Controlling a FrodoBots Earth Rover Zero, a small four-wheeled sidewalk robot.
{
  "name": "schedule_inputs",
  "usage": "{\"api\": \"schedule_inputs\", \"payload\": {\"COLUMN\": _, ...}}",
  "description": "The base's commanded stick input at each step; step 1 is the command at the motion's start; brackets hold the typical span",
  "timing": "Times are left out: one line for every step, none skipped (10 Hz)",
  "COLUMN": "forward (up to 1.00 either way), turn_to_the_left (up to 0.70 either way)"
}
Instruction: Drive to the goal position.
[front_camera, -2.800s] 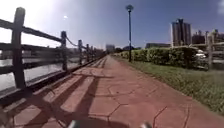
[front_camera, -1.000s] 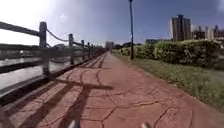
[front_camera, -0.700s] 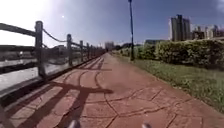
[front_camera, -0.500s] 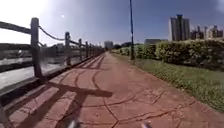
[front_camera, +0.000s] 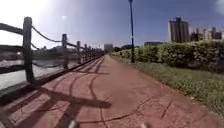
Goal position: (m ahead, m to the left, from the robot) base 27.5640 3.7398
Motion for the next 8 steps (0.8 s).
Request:
{"api": "schedule_inputs", "payload": {"forward": 0.5, "turn_to_the_left": 0.0}}
{"api": "schedule_inputs", "payload": {"forward": 0.5, "turn_to_the_left": 0.01}}
{"api": "schedule_inputs", "payload": {"forward": 0.5, "turn_to_the_left": 0.04}}
{"api": "schedule_inputs", "payload": {"forward": 0.5, "turn_to_the_left": 0.34}}
{"api": "schedule_inputs", "payload": {"forward": 0.5, "turn_to_the_left": 0.5}}
{"api": "schedule_inputs", "payload": {"forward": 0.5, "turn_to_the_left": 0.5}}
{"api": "schedule_inputs", "payload": {"forward": 0.5, "turn_to_the_left": 0.5}}
{"api": "schedule_inputs", "payload": {"forward": 0.5, "turn_to_the_left": 0.45}}
